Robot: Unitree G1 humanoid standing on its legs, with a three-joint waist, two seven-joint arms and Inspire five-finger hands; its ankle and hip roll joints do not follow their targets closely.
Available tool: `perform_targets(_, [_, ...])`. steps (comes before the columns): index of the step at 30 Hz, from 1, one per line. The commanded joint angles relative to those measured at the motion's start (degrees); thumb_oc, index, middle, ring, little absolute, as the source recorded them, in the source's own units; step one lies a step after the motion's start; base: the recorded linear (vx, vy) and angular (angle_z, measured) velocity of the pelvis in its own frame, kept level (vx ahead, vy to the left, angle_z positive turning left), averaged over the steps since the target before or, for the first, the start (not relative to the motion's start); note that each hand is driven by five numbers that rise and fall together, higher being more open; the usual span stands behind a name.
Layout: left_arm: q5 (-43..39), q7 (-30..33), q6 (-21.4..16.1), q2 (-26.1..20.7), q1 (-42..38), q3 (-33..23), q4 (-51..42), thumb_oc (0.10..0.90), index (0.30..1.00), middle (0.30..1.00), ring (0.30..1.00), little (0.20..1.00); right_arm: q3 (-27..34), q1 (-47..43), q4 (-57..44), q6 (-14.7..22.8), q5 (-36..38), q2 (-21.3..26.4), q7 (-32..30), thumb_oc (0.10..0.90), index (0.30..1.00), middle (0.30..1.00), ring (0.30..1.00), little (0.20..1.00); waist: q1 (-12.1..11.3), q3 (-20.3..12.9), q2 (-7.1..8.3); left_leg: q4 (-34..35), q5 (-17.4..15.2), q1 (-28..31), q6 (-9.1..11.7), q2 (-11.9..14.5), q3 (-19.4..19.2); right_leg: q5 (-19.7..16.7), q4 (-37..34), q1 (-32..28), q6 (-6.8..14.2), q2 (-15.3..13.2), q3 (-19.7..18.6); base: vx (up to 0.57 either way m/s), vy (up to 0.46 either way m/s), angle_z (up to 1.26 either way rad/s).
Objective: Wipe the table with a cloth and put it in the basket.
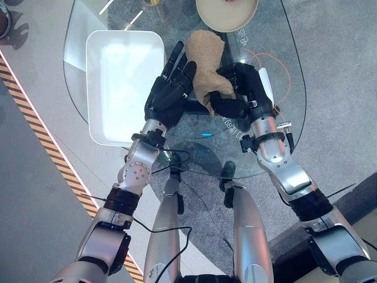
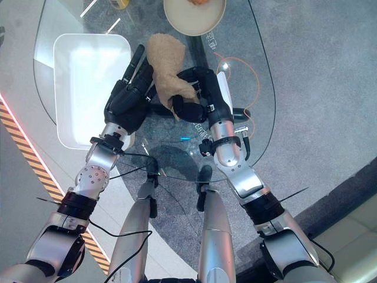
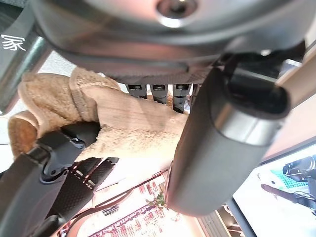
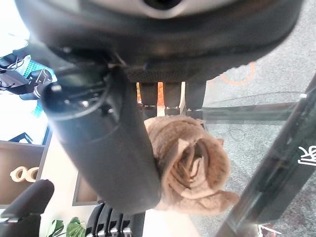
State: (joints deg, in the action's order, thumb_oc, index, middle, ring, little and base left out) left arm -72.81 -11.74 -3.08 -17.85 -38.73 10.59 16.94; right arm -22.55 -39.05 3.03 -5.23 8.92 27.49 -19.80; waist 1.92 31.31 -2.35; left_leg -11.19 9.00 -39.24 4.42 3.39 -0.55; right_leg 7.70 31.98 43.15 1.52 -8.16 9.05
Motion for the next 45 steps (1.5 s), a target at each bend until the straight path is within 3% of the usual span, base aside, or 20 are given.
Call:
perform_targets(1, [0.1,-3.1,-4.5,1.7,-8.6,-1.8,-8.3,0.8,0.9,0.9,0.9,0.9,1.0,-8.4,-6.5,5.0,-2.2,-1.2,1.5,0.1,0.3,0.3,0.3,0.2,-0.3,-1.5,1.04,-5.2,-8.3,1.0,-2.1,-3.3,-3.4,-5.7,-10.0,-2.6,3.1,2.6,-1.2,0.0,0.0,0.0])
perform_targets(42, [1.8,-2.7,-4.6,0.5,-10.0,-1.2,-7.6,0.8,0.9,0.9,0.9,0.9,-1.9,-11.8,-5.4,3.2,-9.2,2.9,8.3,0.1,0.3,0.3,0.3,0.2,-0.5,-1.5,1.14,-5.6,-8.8,0.1,-1.9,-3.5,-3.0,-5.6,-10.2,-1.9,3.4,2.5,-0.9,0.0,0.0,0.0])
perform_targets(43, [1.8,-2.7,-4.6,0.6,-9.8,-1.2,-7.6,0.479,0.625,0.625,0.625,0.579,-1.9,-11.6,-5.3,3.2,-9.1,2.9,8.3,0.1,0.3,0.3,0.3,0.2,-0.5,-1.5,1.16,-5.8,-9.3,0.4,-1.9,-3.5,-3.0,-5.1,-10.0,-2.2,3.5,2.4,-1.0,0.0,0.0,0.0])
perform_targets(45, [1.7,-2.9,-5.1,0.4,-10.2,-1.2,-7.4,0.169,0.359,0.359,0.359,0.269,-2.0,-11.8,-5.2,3.4,-8.9,3.0,8.0,0.1,0.3,0.3,0.3,0.2,-0.5,-1.5,1.21,-5.7,-8.8,0.1,-1.8,-3.5,-3.0,-5.5,-10.2,-1.9,3.4,2.5,-0.9,0.0,0.0,0.0])
